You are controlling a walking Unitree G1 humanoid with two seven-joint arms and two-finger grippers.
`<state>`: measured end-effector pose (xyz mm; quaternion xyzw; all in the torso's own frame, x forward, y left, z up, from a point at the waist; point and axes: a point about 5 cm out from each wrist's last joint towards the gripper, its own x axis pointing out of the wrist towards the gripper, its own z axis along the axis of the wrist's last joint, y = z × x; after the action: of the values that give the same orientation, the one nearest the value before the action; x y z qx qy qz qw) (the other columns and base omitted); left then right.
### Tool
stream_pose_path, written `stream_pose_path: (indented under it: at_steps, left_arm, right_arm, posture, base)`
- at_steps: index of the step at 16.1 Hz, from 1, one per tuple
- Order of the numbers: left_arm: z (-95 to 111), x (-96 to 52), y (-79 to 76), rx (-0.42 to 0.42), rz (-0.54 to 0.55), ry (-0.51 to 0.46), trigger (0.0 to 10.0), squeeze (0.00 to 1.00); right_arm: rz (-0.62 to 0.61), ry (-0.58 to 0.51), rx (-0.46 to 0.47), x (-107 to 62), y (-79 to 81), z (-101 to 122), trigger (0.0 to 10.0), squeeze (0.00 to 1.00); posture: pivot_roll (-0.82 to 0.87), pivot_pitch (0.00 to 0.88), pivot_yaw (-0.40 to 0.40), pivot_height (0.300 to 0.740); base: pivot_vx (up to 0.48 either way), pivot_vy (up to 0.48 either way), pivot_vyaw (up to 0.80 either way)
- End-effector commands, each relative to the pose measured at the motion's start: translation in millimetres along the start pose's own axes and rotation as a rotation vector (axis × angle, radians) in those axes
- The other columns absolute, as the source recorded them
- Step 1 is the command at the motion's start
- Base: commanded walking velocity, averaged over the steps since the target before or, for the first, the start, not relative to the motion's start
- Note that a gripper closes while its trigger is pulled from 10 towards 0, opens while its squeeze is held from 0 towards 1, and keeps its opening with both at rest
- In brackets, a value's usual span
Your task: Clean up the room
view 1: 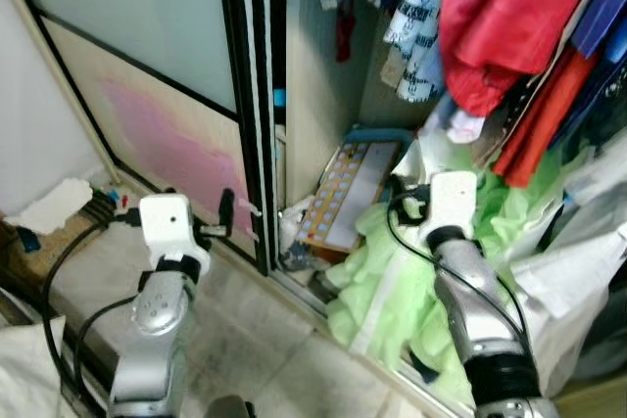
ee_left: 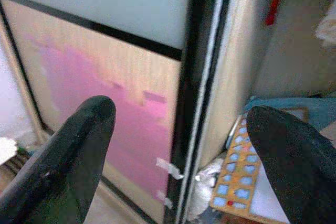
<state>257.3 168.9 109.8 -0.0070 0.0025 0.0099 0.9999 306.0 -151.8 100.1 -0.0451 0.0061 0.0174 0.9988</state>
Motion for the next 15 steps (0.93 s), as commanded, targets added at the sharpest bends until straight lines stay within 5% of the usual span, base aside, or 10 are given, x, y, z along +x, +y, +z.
stream_pose_path:
  at_steps: [1, 7, 15]
  left_arm:
    - [1.3, -0.1, 2.5, 0.003, 0.006, -0.004, 10.0, 0.00]
    - [23.9, 4.1, 7.8, 0.012, 0.053, -0.068, 10.0, 0.00]
    - [5.0, -9.4, 9.7, 0.011, 0.083, 0.001, 10.0, 0.00]
  right_arm:
    - [0.020, -0.014, 0.006, 2.6, 5.0, 3.5, 10.0, 0.00]
    - [0.046, -0.047, -0.006, 8.1, 6.2, 13.2, 10.0, 0.00]
    - [0.075, -0.032, -0.017, 5.7, 8.5, 10.9, 10.0, 0.00]
  posture:
    - [0.07, 0.000, -0.034, 0.740]
    - [0.10, 0.000, -0.040, 0.740]
    - [0.09, 0.000, -0.058, 0.740]
  base:
    - [0.000, 0.000, 0.00]
    - [0.000, 0.000, 0.00]
    - [0.000, 0.000, 0.80]
